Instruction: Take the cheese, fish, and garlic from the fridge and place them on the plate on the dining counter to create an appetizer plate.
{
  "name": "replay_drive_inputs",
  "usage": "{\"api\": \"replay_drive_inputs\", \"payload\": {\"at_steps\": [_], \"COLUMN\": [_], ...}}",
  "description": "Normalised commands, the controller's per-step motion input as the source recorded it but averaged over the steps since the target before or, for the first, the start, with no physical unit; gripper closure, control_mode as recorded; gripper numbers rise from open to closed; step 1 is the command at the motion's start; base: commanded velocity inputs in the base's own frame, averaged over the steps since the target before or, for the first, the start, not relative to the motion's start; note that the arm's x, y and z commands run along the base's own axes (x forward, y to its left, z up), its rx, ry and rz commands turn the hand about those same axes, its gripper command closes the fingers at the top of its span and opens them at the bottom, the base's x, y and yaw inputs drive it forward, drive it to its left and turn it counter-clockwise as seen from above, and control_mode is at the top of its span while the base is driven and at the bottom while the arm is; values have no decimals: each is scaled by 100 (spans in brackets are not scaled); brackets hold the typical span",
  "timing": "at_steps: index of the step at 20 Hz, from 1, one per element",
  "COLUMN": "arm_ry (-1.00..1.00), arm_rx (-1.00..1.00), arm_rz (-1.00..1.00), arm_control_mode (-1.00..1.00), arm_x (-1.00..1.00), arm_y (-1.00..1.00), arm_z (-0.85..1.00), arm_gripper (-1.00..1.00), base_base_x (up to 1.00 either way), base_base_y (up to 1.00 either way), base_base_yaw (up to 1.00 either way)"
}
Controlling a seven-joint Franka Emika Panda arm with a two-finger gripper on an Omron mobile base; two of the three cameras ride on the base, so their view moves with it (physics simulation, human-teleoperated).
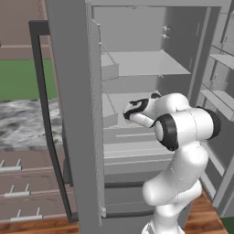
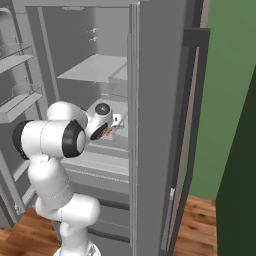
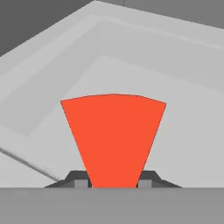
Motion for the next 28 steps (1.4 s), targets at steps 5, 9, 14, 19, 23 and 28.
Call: {"api": "replay_drive_inputs", "payload": {"at_steps": [5, 9, 14, 19, 23, 28], "arm_ry": [-2, 4, 3, 2, -1, -6], "arm_rx": [0, 0, -1, 0, 0, 0], "arm_rz": [0, 0, 0, 0, 0, 0], "arm_control_mode": [-100, -100, -100, -100, -100, -100], "arm_x": [-56, -83, -75, -92, -100, -86], "arm_y": [0, 0, 0, 0, 0, 0], "arm_z": [62, 63, 74, 78, 18, 40], "arm_gripper": [100, 100, 100, 100, 100, 100], "base_base_x": [0, 0, 0, 0, 0, 0], "base_base_y": [0, 0, 0, 0, 0, 0], "base_base_yaw": [0, 0, 0, 0, 0, 0]}}
